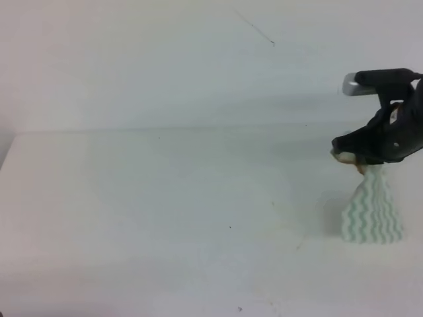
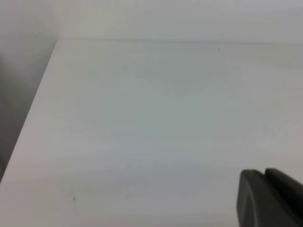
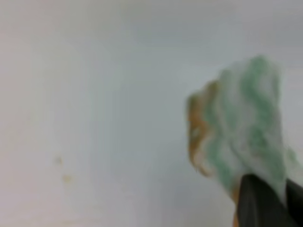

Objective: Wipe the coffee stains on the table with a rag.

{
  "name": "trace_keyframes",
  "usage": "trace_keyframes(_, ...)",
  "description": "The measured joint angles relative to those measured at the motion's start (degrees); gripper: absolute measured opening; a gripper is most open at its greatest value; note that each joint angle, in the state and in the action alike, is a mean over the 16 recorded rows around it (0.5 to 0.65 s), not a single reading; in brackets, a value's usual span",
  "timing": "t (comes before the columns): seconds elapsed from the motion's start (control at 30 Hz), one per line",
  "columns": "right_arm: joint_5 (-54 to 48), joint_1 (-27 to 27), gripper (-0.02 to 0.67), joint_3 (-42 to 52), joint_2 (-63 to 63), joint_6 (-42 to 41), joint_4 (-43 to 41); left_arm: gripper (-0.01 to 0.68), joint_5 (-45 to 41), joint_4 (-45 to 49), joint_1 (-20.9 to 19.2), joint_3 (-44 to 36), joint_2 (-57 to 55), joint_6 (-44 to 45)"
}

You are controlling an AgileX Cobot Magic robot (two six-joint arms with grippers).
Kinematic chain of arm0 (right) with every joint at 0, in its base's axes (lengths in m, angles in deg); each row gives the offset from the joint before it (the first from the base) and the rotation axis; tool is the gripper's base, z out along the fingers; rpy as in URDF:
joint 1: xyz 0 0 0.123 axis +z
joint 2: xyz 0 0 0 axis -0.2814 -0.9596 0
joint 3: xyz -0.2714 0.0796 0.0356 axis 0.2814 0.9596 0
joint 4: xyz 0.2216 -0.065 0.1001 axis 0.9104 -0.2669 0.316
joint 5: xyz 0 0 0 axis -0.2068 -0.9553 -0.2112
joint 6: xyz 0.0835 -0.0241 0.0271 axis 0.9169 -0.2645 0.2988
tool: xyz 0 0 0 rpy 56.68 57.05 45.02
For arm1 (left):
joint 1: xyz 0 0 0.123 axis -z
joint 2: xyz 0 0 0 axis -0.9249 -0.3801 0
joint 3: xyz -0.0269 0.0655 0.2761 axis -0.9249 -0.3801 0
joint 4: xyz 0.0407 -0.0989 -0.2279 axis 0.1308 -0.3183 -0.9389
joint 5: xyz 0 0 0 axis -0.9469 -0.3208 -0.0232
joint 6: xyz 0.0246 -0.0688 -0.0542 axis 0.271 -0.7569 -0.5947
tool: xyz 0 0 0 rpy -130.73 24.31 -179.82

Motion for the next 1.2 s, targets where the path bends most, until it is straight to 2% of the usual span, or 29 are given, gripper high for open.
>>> trace_keyframes(0.37,3.61,-5.67,0.022,8.35,2.42,-3.32,0.34,-0.001,0.0,0.0,0.0,0.0,0.0,0.0)
trace_keyframes(0.6,8.96,-6.42,0.02,13.93,2.03,-4.12,0.89,-0.001,0.0,0.0,0.0,0.0,0.0,0.0)
trace_keyframes(0.83,11.59,-6.43,0.031,15.64,0.7,-4.21,1.56,-0.001,0.0,0.0,0.0,0.0,0.0,0.0)
trace_keyframes(1.0,12.21,-6.43,0.097,15.65,-0.17,-4.25,1.98,-0.001,0.0,0.0,0.0,0.0,0.0,0.0)
trace_keyframes(1.2,12.72,-6.4,0.233,15.38,-0.18,-4.48,2.18,-0.001,0.0,0.0,0.0,0.0,0.0,0.0)
